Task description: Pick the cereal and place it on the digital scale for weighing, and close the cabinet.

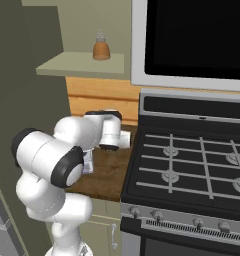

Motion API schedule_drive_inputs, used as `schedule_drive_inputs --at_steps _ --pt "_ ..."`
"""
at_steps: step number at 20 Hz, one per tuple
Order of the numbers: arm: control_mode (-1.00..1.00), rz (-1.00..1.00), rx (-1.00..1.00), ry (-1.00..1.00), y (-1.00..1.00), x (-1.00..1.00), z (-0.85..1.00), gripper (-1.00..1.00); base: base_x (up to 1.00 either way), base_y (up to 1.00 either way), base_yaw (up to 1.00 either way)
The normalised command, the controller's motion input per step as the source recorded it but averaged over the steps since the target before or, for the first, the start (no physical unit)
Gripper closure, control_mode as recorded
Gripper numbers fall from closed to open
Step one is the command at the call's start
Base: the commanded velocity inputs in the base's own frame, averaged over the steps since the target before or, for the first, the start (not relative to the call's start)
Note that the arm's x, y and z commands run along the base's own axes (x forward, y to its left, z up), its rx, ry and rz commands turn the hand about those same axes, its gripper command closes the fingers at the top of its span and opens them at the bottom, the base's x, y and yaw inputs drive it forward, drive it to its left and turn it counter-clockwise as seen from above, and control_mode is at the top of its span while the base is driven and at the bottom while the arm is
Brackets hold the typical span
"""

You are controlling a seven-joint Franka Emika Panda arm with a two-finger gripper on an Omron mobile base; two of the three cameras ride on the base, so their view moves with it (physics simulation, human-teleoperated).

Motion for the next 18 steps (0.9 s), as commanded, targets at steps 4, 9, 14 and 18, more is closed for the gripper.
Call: schedule_drive_inputs --at_steps 4,9,14,18 --pt "-1.0 0.0 0.0 -0.04 0.04 0.01 -0.28 1.0 0.0 0.0 0.0" --pt "-1.0 0.0 0.0 0.0 0.07 0.09 -0.01 1.0 0.0 0.0 0.0" --pt "-1.0 0.0 0.0 0.0 0.14 0.01 0.0 1.0 0.0 0.0 0.0" --pt "-1.0 0.0 0.0 0.0 0.07 0.0 0.0 1.0 0.0 0.0 0.0"
